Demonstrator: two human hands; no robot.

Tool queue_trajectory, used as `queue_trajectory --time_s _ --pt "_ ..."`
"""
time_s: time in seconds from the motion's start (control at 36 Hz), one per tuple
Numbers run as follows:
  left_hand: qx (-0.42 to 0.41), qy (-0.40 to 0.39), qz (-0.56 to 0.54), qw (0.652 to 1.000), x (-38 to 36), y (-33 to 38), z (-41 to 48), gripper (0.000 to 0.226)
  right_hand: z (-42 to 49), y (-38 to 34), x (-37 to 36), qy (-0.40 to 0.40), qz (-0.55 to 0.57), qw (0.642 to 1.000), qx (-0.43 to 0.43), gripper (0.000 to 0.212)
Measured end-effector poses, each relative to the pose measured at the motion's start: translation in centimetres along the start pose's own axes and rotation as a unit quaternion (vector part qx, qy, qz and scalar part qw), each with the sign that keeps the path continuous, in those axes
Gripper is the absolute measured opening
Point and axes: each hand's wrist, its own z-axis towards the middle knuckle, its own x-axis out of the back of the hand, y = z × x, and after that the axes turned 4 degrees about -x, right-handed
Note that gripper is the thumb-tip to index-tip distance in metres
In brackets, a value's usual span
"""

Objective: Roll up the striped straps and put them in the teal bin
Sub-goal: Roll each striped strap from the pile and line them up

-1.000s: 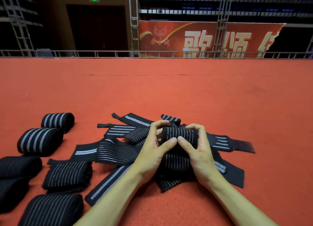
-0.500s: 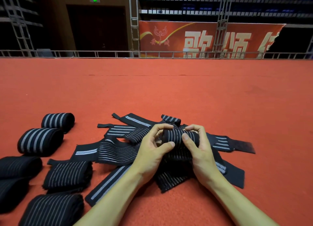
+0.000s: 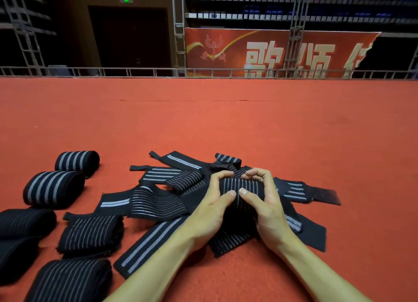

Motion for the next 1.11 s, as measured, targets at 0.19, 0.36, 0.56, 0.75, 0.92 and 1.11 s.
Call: queue_trajectory --time_s 0.19,0.36,0.56,0.75,0.92,1.11 --pt "0.015 -0.008 0.001 1.000 0.1 0.2 -0.1 0.040 0.1 0.0 0.3 -0.018 0.036 0.999 -0.005 0.037" --pt "0.009 0.006 -0.043 0.999 0.6 0.1 0.4 0.039 0.3 0.0 0.4 -0.012 0.017 1.000 0.021 0.036" --pt "-0.027 0.056 -0.038 0.997 2.1 0.2 0.7 0.039 0.6 0.0 1.0 -0.033 0.011 0.999 0.003 0.034" --pt "-0.056 0.083 0.004 0.995 2.1 0.5 0.1 0.040 0.4 -0.5 1.5 -0.069 0.018 0.997 -0.028 0.025" --pt "-0.048 0.087 0.078 0.992 1.6 1.7 -1.1 0.031 0.2 -2.2 2.1 -0.088 -0.061 0.993 -0.041 0.018" --pt "-0.052 0.096 0.146 0.983 1.9 4.2 -4.9 0.033 -2.4 -5.3 1.4 -0.116 -0.064 0.989 -0.072 0.024"
